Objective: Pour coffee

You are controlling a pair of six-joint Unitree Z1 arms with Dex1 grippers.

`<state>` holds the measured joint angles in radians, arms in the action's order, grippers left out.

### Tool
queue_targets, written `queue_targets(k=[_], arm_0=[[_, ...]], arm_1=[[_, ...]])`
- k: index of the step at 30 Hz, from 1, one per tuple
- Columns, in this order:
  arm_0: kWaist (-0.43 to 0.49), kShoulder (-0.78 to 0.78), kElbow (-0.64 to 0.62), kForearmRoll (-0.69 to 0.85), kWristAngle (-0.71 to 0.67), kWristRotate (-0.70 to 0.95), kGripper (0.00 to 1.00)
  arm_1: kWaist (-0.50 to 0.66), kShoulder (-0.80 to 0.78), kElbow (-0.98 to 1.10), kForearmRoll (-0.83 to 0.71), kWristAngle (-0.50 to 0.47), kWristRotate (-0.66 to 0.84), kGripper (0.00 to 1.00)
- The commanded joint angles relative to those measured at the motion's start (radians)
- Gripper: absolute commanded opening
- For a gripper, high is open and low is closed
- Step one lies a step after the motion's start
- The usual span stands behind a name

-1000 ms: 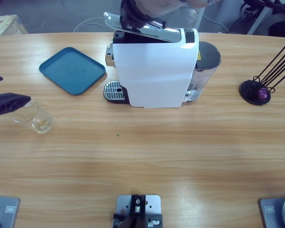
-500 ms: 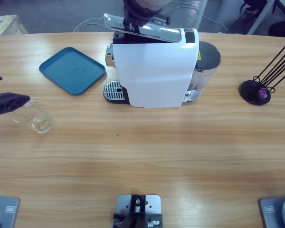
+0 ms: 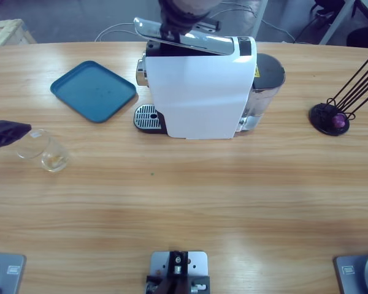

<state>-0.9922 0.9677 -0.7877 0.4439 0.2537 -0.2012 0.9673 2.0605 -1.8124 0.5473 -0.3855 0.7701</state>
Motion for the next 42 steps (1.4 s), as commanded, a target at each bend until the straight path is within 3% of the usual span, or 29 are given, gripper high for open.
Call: queue_targets(k=[1,6,10,12,14,15,22,26,29,33,39,42], arm_0=[[0.009,-0.027,0.041,0.02,-0.01,0.016,0.991],[0.009,-0.04,0.031,0.039,-0.01,0.016,0.991],[0.009,-0.046,0.021,0.05,-0.01,0.016,0.991],[0.009,-0.047,0.026,0.048,-0.01,0.014,0.991],[0.009,-0.042,0.027,0.046,-0.01,0.014,0.991],[0.009,-0.04,0.027,0.044,-0.01,0.014,0.991],[0.009,-0.06,0.026,0.042,-0.007,0.014,0.991],[0.009,-0.046,0.035,0.043,0.002,0.009,0.991],[0.009,-0.003,0.039,0.055,0.107,-0.021,0.991],[0.009,0.061,0.046,0.064,0.263,-0.183,0.991],[0.009,0.151,0.1,0.055,0.262,-0.366,0.995],[0.009,0.13,0.154,0.055,0.265,-0.433,0.996]], arm_1=[[0.221,0.305,0.13,0.089,0.101,0.07,0.0],[0.206,0.299,0.139,0.106,0.138,0.149,0.0],[0.209,0.233,0.128,0.118,-0.081,0.02,0.0],[0.229,0.131,0.115,0.102,-0.116,-0.091,0.042],[0.237,0.045,0.076,0.122,-0.099,-0.144,0.83],[0.239,0.006,0.066,0.125,-0.102,-0.164,0.986],[0.238,-0.194,0.088,0.103,-0.011,-0.196,1.0],[0.174,-0.353,0.194,0.067,0.076,-0.206,1.0],[0.123,-0.489,0.329,0.027,0.141,-0.223,1.0],[0.111,-0.671,0.536,0.012,0.139,-0.239,1.0],[0.11,-0.957,0.758,0.025,0.06,-0.297,1.0],[0.11,-0.995,0.781,0.057,0.062,-0.314,1.0]])
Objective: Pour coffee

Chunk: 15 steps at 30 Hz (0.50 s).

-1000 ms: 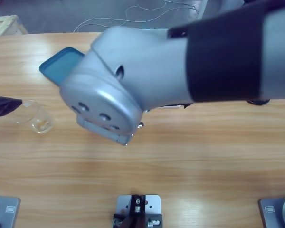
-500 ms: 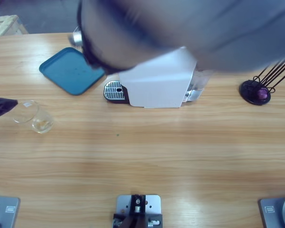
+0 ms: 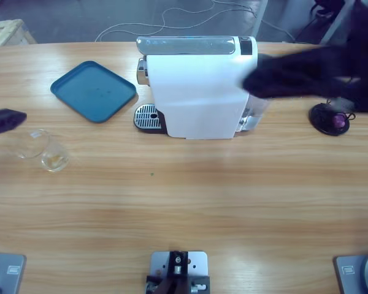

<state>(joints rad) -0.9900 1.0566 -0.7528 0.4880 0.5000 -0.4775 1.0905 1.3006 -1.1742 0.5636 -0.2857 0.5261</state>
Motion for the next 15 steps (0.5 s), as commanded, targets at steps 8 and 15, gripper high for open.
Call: queue_targets(k=[8,15], arm_0=[[-0.011,0.138,0.184,-0.04,0.063,-0.303,0.996],[-0.098,0.246,0.285,-0.24,0.144,-0.309,0.996]], arm_1=[[-0.014,-0.222,0.219,0.031,-0.035,-0.066,1.0],[-0.014,-0.247,0.325,0.029,-0.036,-0.04,1.0]])
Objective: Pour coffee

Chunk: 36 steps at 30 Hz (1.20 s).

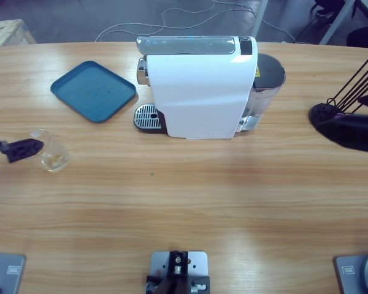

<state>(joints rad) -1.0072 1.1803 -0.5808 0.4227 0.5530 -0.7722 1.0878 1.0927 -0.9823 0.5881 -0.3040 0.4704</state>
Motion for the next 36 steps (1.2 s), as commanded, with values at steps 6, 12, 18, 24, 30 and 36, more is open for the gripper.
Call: queue_targets(k=[6,12,18,24,30,36], arm_0=[[-0.083,0.136,0.107,-0.176,0.172,-0.014,0.996],[-0.083,0.117,0.112,-0.176,0.196,-0.028,0.996],[-0.083,0.144,0.17,-0.219,0.207,-0.159,0.996],[-0.082,0.168,0.17,-0.238,0.208,-0.151,0.996],[-0.083,0.215,0.157,-0.271,0.206,-0.125,0.996],[-0.083,0.324,0.157,-0.312,0.206,-0.129,0.996]], arm_1=[[-0.011,-0.113,0.21,0.014,-0.015,0.036,1.0],[-0.011,-0.172,0.232,0.039,-0.014,0.057,1.0],[-0.011,-0.167,0.238,0.062,-0.002,0.056,1.0],[-0.011,-0.135,0.23,0.055,-0.001,0.056,1.0],[-0.011,-0.109,0.223,0.042,-0.001,0.056,1.0],[-0.011,-0.106,0.228,0.042,0.0,0.056,1.0]])
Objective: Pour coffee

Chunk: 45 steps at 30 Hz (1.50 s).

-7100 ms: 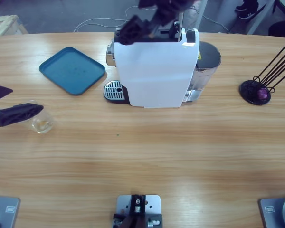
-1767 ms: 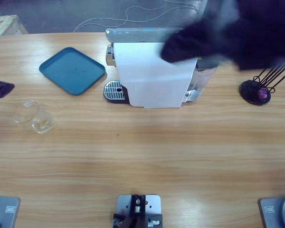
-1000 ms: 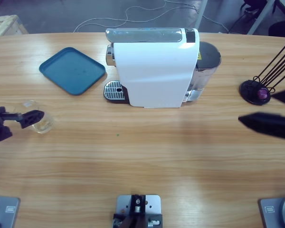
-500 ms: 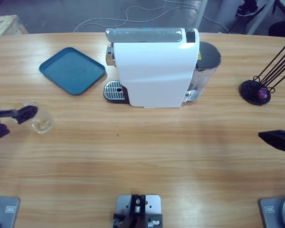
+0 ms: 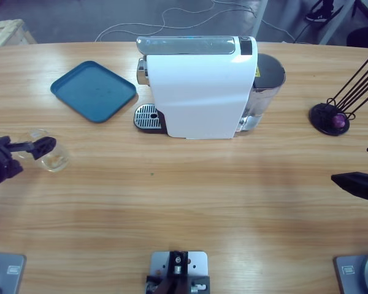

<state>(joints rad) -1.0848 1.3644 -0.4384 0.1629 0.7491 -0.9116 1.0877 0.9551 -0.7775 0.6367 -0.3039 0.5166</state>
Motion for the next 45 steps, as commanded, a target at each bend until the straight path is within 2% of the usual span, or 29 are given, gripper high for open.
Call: queue_targets(k=[1,7,8,10,12,13,16,17,18,21,25,29,31,33,35,37,39,41,42,45], arm_0=[[-0.006,0.157,0.017,-0.06,0.01,0.003,0.996],[-0.005,0.195,0.009,-0.072,0.024,0.0,0.972],[-0.005,0.199,0.006,-0.072,0.024,0.004,0.952],[-0.006,0.212,0.002,-0.077,0.023,0.01,0.813],[-0.005,0.241,-0.002,-0.081,0.025,0.01,0.795],[-0.005,0.245,-0.002,-0.086,0.026,0.013,0.723],[-0.005,0.248,-0.002,-0.091,0.027,0.023,0.303],[-0.004,0.247,-0.002,-0.093,0.029,0.026,0.112],[-0.005,0.239,0.0,-0.094,0.038,0.029,0.0],[-0.006,0.197,0.004,-0.094,0.056,0.059,0.0],[-0.016,0.086,0.008,-0.094,0.055,0.185,0.0],[-0.014,-0.046,-0.025,-0.112,-0.039,0.469,0.0],[0.017,-0.115,-0.028,-0.115,-0.1,0.633,0.0],[0.069,-0.168,-0.026,-0.118,-0.211,0.809,0.0],[0.147,-0.199,-0.026,-0.128,-0.392,1.032,0.0],[0.277,-0.205,-0.02,-0.158,-0.628,1.22,0.0],[0.454,-0.162,-0.021,-0.203,-0.92,1.427,0.0],[0.59,-0.09,-0.026,-0.271,-1.115,1.51,0.0],[0.628,-0.046,-0.031,-0.319,-1.172,1.525,0.0],[0.661,0.085,-0.073,-0.442,-1.212,1.553,0.0]], arm_1=[[-0.011,0.031,0.023,-0.006,0.001,0.01,1.0],[-0.011,0.026,0.028,-0.001,0.008,0.01,1.0],[-0.011,0.024,0.026,0.0,0.008,0.01,1.0],[-0.011,0.024,0.022,0.0,0.008,0.01,1.0],[-0.011,0.024,0.021,0.001,0.008,0.01,1.0],[-0.011,0.025,0.02,0.001,0.008,0.01,1.0],[-0.011,0.025,0.02,0.001,0.008,0.01,1.0],[-0.011,0.023,0.02,0.001,0.008,0.01,1.0],[-0.011,0.02,0.02,0.003,0.008,0.01,1.0],[-0.011,0.012,0.022,0.004,0.007,0.01,1.0],[-0.011,0.021,0.011,0.009,0.001,0.006,1.0],[-0.011,0.091,-0.118,0.099,-0.021,-0.014,1.0],[-0.011,0.12,-0.175,0.109,-0.029,-0.04,1.0],[-0.011,0.146,-0.214,0.109,-0.042,-0.059,1.0],[-0.011,0.17,-0.239,0.108,-0.05,-0.067,1.0],[-0.011,0.188,-0.244,0.103,-0.054,-0.067,1.0],[-0.011,0.196,-0.243,0.103,-0.062,-0.067,1.0],[-0.011,0.173,-0.244,0.111,-0.09,-0.073,1.0],[-0.012,0.153,-0.244,0.118,-0.102,-0.083,1.0],[-0.061,0.086,-0.251,0.16,-0.104,-0.118,1.0]])
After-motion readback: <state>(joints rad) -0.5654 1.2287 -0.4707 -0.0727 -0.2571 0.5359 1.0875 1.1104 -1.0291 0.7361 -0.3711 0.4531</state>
